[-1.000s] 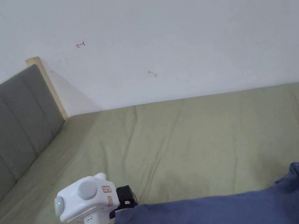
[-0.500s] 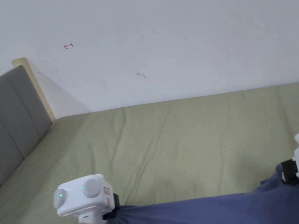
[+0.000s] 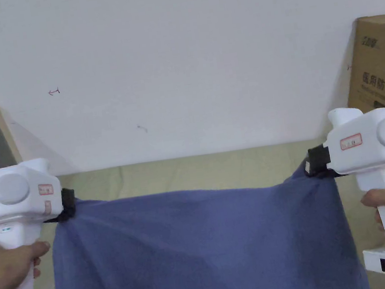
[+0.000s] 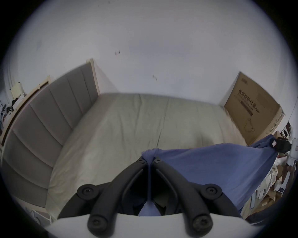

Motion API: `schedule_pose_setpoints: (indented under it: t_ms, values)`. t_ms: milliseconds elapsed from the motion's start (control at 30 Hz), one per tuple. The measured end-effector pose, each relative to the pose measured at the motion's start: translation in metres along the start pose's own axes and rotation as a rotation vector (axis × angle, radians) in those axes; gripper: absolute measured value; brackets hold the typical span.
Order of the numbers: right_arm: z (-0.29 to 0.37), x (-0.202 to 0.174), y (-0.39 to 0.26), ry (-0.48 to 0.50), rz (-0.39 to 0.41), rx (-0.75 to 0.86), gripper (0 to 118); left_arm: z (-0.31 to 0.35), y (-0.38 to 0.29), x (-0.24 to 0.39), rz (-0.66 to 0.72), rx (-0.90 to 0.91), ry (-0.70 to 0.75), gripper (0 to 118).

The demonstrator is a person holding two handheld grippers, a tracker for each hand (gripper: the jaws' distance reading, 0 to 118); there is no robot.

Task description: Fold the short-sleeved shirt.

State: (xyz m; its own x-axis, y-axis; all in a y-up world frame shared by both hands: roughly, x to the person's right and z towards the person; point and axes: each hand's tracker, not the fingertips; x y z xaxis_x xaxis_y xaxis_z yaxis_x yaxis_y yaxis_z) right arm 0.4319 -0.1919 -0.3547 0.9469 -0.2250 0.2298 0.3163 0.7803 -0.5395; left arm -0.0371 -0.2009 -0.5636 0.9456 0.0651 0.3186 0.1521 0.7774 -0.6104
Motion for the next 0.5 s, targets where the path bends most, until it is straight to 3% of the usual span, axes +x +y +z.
schedule_pose_setpoints:
  t_ms: [267,500]
  values:
    - [0.099,-0.038,0.082,-0.04,0.063,0.171,4,0.096,0.081,0.001,-0.012,0.145,0.017,2]
    - [0.116,-0.062,0.163,-0.097,0.096,0.302,4,0.126,0.153,0.007,0.029,0.254,0.038,2]
